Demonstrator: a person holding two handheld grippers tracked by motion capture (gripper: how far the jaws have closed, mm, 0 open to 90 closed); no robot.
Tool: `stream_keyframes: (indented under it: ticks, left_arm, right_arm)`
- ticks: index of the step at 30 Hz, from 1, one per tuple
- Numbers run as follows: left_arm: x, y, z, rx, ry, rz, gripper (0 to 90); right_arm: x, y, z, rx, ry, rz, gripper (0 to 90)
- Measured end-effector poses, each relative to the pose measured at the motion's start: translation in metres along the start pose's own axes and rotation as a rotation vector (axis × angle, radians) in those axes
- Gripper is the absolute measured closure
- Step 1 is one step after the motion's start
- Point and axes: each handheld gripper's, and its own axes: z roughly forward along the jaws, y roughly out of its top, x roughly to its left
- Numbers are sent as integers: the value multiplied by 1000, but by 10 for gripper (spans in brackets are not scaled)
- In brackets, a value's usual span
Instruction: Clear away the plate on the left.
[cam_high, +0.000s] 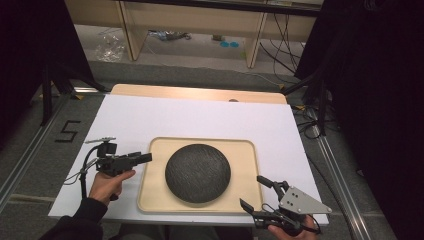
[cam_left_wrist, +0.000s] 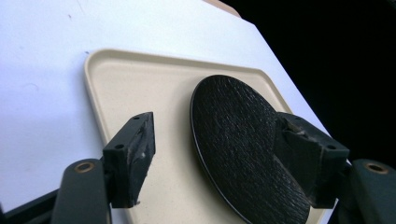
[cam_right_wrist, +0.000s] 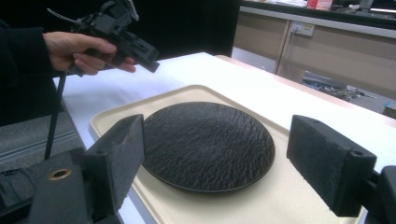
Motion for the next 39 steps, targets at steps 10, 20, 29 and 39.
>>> stream_keyframes:
  ticks: [10,20,29,39]
  left_arm:
    - [-11,-5,-25,-23,2,103,281]
    - [-13,-9,-44,-54,-20,147,252]
    - [-19,-14,-56,-73,-22,163,249]
    - [-31,-21,-67,-96,-44,207,233]
  right_arm:
    - [0,0,0,-1,-2,-6,208]
    - [0,0,0,4,10,-6,207]
    - [0,0,-1,-2,3,-3,207]
    - [1,0,0,-4,18,-3,206]
